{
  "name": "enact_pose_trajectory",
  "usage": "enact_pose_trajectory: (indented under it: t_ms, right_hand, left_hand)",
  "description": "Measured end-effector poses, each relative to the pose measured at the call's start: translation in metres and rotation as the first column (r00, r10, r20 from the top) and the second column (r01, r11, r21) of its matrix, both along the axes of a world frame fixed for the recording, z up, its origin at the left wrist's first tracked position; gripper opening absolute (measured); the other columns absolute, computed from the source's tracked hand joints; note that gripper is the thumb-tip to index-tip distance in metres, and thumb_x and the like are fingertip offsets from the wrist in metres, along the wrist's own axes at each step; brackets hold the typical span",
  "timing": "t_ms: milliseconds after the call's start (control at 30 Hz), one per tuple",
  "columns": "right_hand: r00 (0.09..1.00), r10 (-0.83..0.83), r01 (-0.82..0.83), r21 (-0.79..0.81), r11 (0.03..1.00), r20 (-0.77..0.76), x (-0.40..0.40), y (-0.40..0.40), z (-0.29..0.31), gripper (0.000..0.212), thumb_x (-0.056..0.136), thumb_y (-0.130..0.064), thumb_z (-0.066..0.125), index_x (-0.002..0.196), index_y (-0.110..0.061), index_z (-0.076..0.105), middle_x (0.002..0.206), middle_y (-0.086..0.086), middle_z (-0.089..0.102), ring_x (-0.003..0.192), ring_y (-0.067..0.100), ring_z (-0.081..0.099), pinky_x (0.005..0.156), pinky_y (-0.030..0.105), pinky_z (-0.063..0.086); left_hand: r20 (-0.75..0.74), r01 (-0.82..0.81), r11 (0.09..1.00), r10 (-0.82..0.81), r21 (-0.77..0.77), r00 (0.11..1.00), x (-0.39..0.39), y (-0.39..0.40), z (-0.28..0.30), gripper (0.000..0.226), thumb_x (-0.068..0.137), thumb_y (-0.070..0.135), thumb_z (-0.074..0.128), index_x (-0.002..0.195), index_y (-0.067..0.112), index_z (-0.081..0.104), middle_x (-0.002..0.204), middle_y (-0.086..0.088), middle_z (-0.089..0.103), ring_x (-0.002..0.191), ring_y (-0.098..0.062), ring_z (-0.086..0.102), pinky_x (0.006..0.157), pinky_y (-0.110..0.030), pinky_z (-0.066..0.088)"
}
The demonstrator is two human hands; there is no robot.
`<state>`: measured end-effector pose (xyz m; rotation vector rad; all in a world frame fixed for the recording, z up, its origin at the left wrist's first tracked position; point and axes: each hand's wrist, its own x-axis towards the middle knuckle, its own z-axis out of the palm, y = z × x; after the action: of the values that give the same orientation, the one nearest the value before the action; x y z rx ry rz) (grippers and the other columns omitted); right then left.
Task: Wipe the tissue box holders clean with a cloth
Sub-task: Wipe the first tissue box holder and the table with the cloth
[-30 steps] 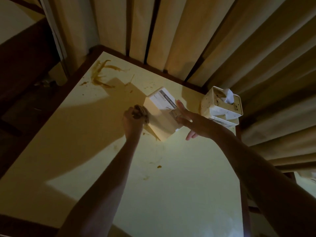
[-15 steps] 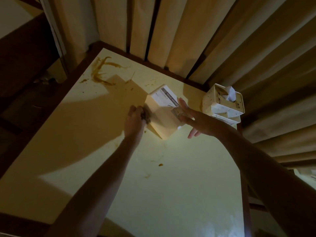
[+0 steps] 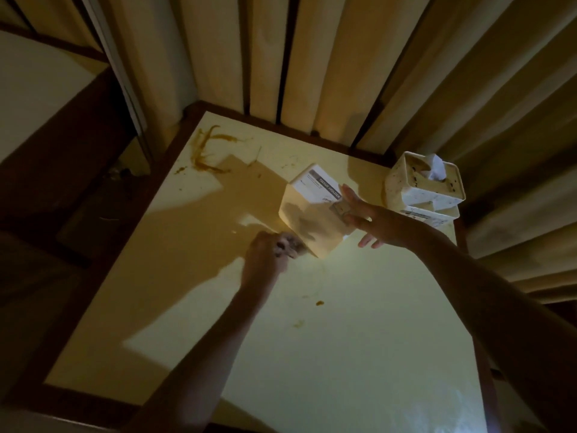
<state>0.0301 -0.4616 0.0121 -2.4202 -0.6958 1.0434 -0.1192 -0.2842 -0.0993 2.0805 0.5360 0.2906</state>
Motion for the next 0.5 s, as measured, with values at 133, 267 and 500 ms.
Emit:
enact_pose_trajectory:
  t_ms: [133, 267, 500]
  right_hand:
    - [0.999, -0.008, 0.009, 0.023, 1.000, -0.049, -0.003, 0.000, 0.003, 0.066, 0.098, -0.046, 0.038, 0.140, -0.059, -0.011, 0.158, 0.001, 0.016, 0.095, 0.020, 0.066, 0.077, 0.033, 0.054]
    - [0.994, -0.114, 0.113, 0.051, 0.992, 0.001, -0.011, 0.005, 0.007, 0.077, 0.092, -0.052, 0.047, 0.145, -0.049, -0.010, 0.156, 0.003, 0.022, 0.097, 0.025, 0.062, 0.073, 0.034, 0.055]
    - [0.775, -0.590, 0.533, 0.268, 0.802, 0.225, -0.039, 0.006, -0.009, 0.082, 0.080, -0.043, 0.071, 0.148, -0.033, 0.027, 0.153, 0.000, 0.032, 0.137, 0.026, 0.035, 0.108, 0.042, 0.032]
  left_hand:
    - [-0.313, -0.042, 0.983, 0.097, 0.179, 0.945, -0.015, 0.079, -0.012, 0.020, 0.072, 0.040, 0.070, 0.087, 0.027, 0.074, 0.089, 0.003, 0.069, 0.087, -0.018, 0.064, 0.076, -0.028, 0.054]
    - [-0.682, 0.110, 0.985, 0.012, 0.135, 0.731, -0.015, 0.102, 0.026, 0.067, 0.075, 0.054, 0.070, 0.128, 0.017, 0.052, 0.136, -0.018, 0.043, 0.125, -0.038, 0.043, 0.103, -0.048, 0.041]
    - [-0.316, 0.256, 0.962, -0.273, -0.095, 0.908, 0.071, 0.078, 0.118, 0.066, 0.081, 0.049, 0.068, 0.136, 0.018, 0.048, 0.139, -0.004, 0.050, 0.124, -0.021, 0.049, 0.097, -0.032, 0.043]
